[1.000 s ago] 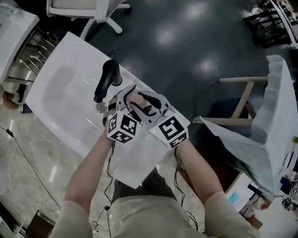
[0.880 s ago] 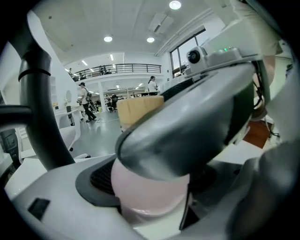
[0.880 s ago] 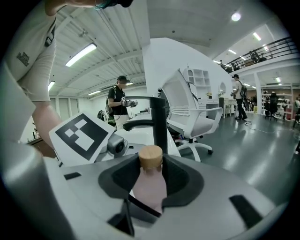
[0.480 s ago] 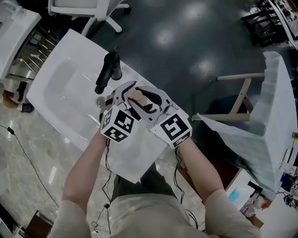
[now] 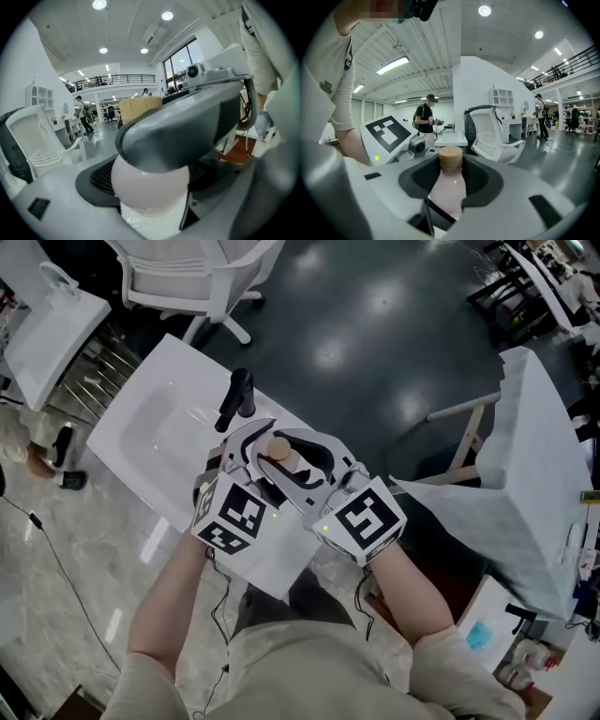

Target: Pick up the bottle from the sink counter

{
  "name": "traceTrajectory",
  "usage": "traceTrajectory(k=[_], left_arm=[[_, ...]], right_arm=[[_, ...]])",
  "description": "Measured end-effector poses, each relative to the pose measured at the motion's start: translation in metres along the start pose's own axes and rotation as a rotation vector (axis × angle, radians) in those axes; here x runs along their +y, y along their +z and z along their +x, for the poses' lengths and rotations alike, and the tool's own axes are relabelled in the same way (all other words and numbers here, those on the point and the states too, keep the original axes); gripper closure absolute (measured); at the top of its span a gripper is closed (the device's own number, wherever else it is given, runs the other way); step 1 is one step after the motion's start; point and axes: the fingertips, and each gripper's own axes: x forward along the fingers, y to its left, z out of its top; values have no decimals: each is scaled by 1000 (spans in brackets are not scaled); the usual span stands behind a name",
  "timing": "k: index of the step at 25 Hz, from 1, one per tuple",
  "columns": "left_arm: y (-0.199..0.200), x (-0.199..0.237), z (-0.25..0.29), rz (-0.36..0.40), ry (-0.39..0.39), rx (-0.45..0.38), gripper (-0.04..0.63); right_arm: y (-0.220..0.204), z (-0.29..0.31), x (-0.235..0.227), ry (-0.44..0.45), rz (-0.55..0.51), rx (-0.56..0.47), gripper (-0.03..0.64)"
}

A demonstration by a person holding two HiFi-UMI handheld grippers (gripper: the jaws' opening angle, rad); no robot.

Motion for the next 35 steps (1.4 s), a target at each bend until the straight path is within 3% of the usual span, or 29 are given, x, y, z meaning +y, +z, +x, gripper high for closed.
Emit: traceTrajectory(k=[7, 16, 23, 31, 35], left_arm=[[50, -35, -69, 41, -6, -13, 207], [72, -97, -132, 47, 7, -23, 207], [62, -131, -155, 33, 20, -9, 207], [29, -154, -151, -59, -3, 17, 207], [25, -161, -151, -67, -11, 25, 207]], right_arm=[[63, -44, 54, -40, -3, -25, 496], [92, -94, 127, -11, -15, -35, 495], [84, -113, 164, 32, 18, -36, 495], [48, -111, 181, 65, 48, 34, 495], [40, -114, 184, 68, 43, 42, 495]])
